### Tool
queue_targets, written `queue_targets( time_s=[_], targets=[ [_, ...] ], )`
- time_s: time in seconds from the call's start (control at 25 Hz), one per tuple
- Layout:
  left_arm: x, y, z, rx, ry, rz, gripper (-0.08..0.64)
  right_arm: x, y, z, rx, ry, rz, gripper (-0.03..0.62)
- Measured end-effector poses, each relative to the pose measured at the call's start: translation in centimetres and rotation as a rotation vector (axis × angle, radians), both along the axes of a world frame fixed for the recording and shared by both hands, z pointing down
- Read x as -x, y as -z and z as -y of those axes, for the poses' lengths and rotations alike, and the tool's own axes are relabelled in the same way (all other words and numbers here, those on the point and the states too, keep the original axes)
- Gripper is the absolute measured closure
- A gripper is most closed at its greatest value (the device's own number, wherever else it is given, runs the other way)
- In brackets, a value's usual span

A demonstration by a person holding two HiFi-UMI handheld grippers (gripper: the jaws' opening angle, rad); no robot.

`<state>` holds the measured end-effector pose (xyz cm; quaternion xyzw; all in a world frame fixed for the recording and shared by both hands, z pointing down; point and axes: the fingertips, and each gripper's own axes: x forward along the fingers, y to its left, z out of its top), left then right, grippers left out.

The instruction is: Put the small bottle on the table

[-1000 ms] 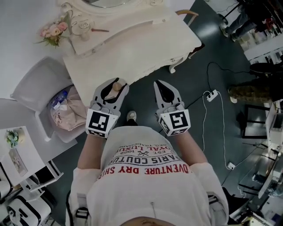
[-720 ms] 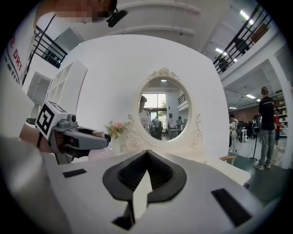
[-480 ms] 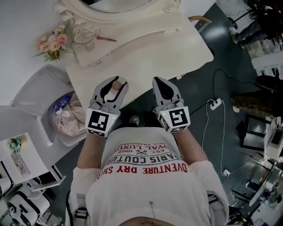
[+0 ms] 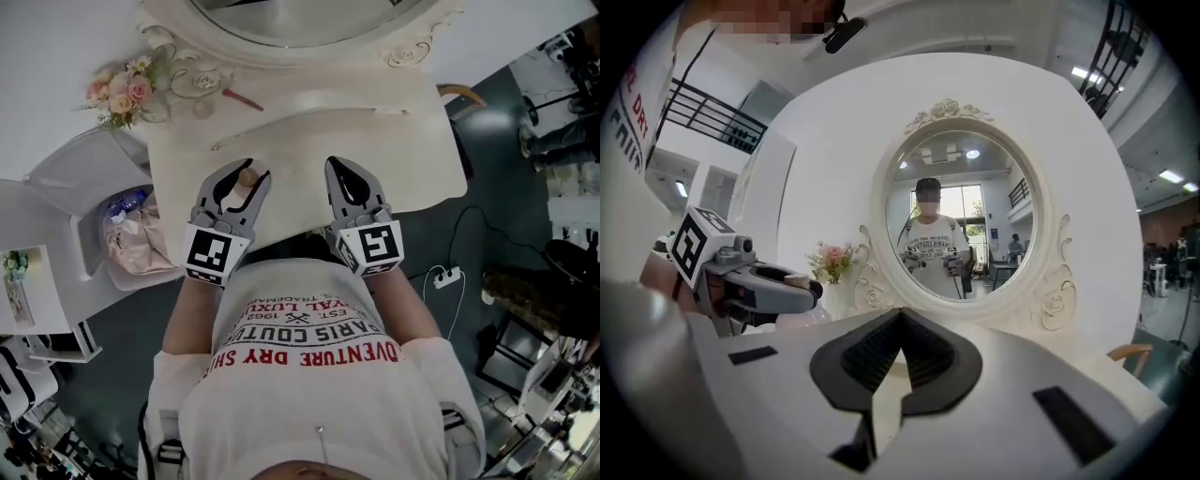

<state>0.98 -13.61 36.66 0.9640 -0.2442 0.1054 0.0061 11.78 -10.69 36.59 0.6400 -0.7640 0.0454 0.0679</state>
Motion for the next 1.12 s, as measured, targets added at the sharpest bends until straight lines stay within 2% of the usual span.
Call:
queue_targets(
  time_s=[0.24,0.44,0.72,0.88,1.12],
  targets=[
    [-2.4,-1.1,2.8,0.008,0.173,0.0,0.423,-2.7,-0.7,3.9,0.015,0.175,-0.004,0.594],
    [-4.7,-3.9,4.4,0.017,0.258,-0.001,0.423,-5.0,-2.7,6.5,0.041,0.266,0.014,0.594],
    [-6.6,-10.2,5.6,0.074,0.322,0.053,0.423,-6.0,-7.2,8.2,0.11,0.373,0.032,0.594],
    [-7.2,-13.4,6.0,0.107,0.335,0.086,0.423,-6.4,-9.0,9.1,0.127,0.395,0.045,0.592],
    [-7.9,-16.7,6.4,0.151,0.335,0.091,0.423,-6.7,-11.5,9.9,0.168,0.416,0.058,0.594]
  ],
)
